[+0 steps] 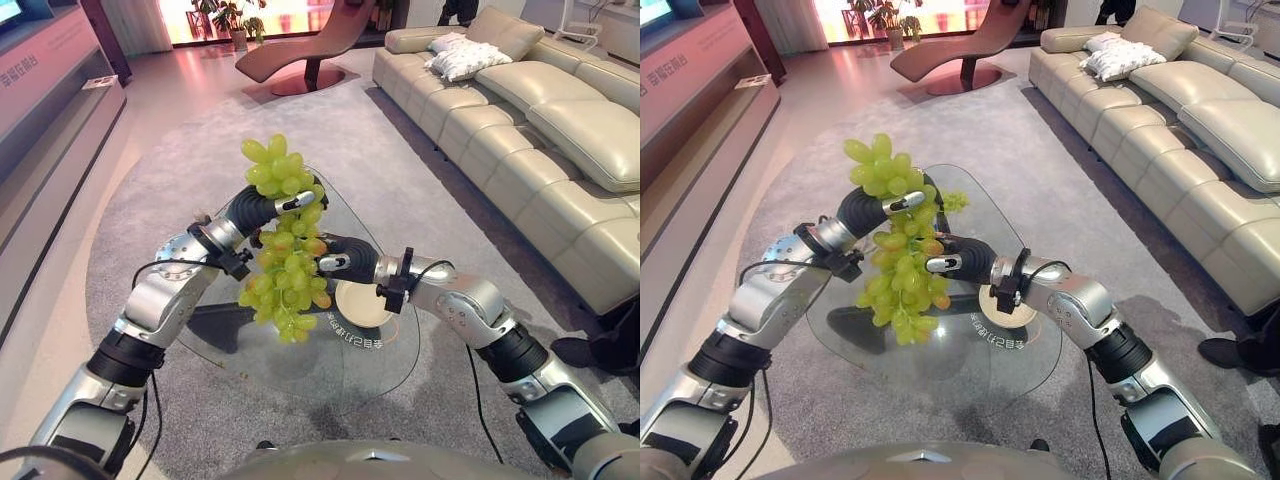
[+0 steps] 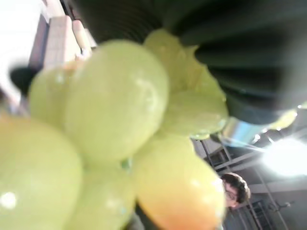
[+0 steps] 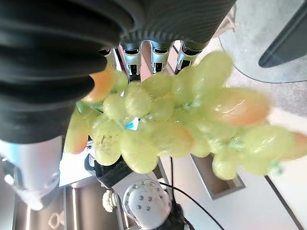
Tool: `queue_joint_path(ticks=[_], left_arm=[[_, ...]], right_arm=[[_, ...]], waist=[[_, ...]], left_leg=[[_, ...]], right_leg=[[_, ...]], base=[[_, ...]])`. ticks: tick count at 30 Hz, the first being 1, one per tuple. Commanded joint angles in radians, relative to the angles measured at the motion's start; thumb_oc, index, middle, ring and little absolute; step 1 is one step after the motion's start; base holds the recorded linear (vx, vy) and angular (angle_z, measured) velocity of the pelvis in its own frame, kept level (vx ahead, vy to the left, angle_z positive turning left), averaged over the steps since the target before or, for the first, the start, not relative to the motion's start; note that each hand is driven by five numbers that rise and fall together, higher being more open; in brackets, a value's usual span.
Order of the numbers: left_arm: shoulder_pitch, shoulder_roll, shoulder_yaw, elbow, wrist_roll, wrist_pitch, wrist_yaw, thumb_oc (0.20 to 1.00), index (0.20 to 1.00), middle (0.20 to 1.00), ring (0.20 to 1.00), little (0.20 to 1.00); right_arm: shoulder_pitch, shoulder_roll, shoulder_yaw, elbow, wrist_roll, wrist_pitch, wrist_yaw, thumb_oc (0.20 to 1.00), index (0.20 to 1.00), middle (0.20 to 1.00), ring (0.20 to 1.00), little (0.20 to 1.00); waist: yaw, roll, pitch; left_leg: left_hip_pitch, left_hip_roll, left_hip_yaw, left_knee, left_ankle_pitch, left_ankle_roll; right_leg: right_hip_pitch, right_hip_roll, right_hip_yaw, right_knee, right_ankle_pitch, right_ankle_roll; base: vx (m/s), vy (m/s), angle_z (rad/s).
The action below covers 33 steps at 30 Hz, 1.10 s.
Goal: Pick up fruits into the plate
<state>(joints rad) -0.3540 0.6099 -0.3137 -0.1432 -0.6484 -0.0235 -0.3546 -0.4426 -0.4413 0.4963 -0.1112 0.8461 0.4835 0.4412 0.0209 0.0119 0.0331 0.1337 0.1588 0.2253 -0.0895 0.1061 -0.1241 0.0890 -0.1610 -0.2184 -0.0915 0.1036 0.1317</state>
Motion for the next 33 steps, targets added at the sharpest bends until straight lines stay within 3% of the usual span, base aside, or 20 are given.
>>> queue_joint_path(ticks=[1, 12, 16, 17, 18, 22, 33], left_arm=[[-0.088, -0.024, -0.025, 0.049, -0.019, -0.041, 0.039, 0.200, 0.200, 0.200, 0.200, 0.200], [-0.171, -0.118, -0.123, 0.049, 0.090, -0.082, 0.163, 0.200, 0.200, 0.200, 0.200, 0.200], [-0.217, -0.141, -0.151, 0.052, 0.114, -0.074, 0.204, 0.200, 0.200, 0.200, 0.200, 0.200], [-0.233, -0.145, -0.160, 0.055, 0.114, -0.068, 0.214, 0.200, 0.200, 0.200, 0.200, 0.200], [-0.240, -0.146, -0.165, 0.059, 0.112, -0.069, 0.219, 0.200, 0.200, 0.200, 0.200, 0.200], [-0.241, -0.159, -0.162, 0.053, 0.124, -0.045, 0.233, 0.200, 0.200, 0.200, 0.200, 0.200], [-0.215, -0.151, -0.127, 0.032, 0.148, -0.010, 0.256, 0.200, 0.200, 0.200, 0.200, 0.200]], right_arm=[[-0.061, 0.079, 0.002, -0.124, 0.124, -0.084, -0.027, 1.000, 1.000, 1.000, 1.000, 1.000], [-0.047, 0.201, 0.122, -0.132, 0.298, 0.005, -0.073, 1.000, 1.000, 1.000, 1.000, 1.000], [-0.059, 0.238, 0.159, -0.111, 0.315, 0.007, -0.080, 1.000, 1.000, 1.000, 1.000, 1.000], [-0.064, 0.247, 0.167, -0.109, 0.323, -0.001, -0.088, 0.940, 0.940, 0.940, 0.940, 0.940], [-0.070, 0.252, 0.169, -0.107, 0.333, -0.009, -0.105, 0.200, 0.200, 0.200, 0.200, 0.200], [-0.062, 0.251, 0.159, -0.111, 0.308, -0.054, -0.116, 0.200, 0.200, 0.200, 0.200, 0.200], [-0.024, 0.251, 0.140, -0.119, 0.293, -0.070, -0.179, 0.200, 0.200, 0.200, 0.200, 0.200]], waist=[[-0.006, -0.016, 0.005], [-0.018, -0.018, 0.009], [-0.021, -0.019, 0.007], [-0.022, -0.019, 0.007], [-0.024, -0.019, 0.007], [-0.032, -0.016, 0.006], [-0.037, -0.015, 0.014]], left_leg=[[0.001, 0.023, 0.060, 0.040, -0.083, -0.002], [-0.009, 0.014, 0.020, 0.039, -0.084, 0.010], [-0.009, 0.016, 0.018, 0.038, -0.083, 0.010], [-0.010, 0.017, 0.018, 0.039, -0.083, 0.010], [-0.009, 0.017, 0.018, 0.040, -0.083, 0.009], [-0.007, 0.019, 0.018, 0.040, -0.085, 0.010], [-0.008, 0.017, 0.022, 0.049, -0.089, 0.014]], right_leg=[[0.063, -0.059, -0.144, 0.036, -0.060, 0.023], [0.055, -0.036, -0.091, 0.058, -0.089, 0.008], [0.054, -0.033, -0.085, 0.063, -0.093, 0.005], [0.053, -0.033, -0.083, 0.064, -0.094, 0.005], [0.052, -0.032, -0.082, 0.066, -0.095, 0.005], [0.050, -0.031, -0.075, 0.069, -0.099, 0.006], [0.046, -0.030, -0.065, 0.077, -0.103, 0.004]], base=[[0.00, 0.004, -0.09], [0.00, 0.001, -0.03], [0.01, -0.003, 0.00], [0.04, -0.010, 0.02], [0.04, -0.006, 0.03], [0.03, 0.006, 0.01], [0.02, 0.011, -0.01]])
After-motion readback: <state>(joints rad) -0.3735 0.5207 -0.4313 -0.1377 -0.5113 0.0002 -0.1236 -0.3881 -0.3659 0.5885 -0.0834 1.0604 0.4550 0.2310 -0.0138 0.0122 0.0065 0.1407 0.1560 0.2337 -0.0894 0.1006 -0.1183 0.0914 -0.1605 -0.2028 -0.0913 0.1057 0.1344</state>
